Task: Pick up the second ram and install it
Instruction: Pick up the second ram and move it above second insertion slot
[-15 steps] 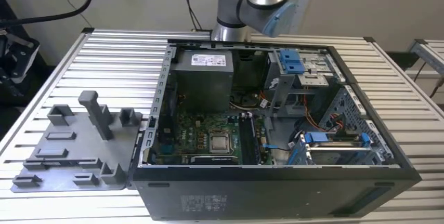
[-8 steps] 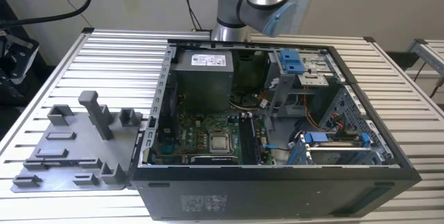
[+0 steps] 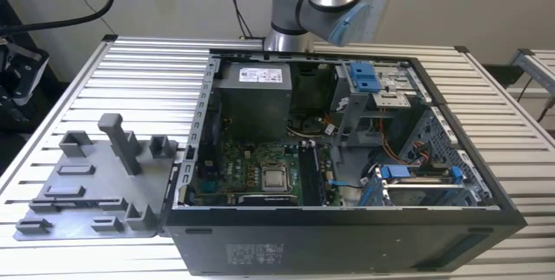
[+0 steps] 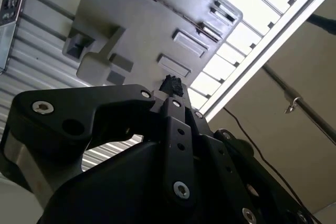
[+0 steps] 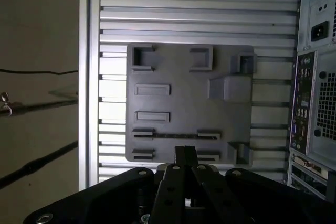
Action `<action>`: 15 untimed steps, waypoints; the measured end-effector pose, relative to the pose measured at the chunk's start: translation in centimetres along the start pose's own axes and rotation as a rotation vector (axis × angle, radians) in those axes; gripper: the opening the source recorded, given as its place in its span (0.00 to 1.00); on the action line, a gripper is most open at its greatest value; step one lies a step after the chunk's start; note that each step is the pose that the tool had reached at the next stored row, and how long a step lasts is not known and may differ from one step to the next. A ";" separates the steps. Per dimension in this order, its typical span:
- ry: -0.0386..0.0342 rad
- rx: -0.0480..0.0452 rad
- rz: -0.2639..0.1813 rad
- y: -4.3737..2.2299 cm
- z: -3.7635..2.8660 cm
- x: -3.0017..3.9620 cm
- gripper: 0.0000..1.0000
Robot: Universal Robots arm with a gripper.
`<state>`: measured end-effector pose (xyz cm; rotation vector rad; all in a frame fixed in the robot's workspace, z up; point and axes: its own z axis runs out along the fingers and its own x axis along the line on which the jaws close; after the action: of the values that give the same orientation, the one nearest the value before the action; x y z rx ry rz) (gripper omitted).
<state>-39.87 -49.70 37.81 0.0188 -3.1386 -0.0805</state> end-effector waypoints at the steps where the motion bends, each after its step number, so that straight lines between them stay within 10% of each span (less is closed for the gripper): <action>1: 0.0002 0.0001 -0.002 0.00 0.00 0.00 0.11; 15: 0.0069 0.0027 -0.131 0.00 0.00 0.00 0.11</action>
<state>-39.87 -49.70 37.81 0.2248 -3.1272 -0.0761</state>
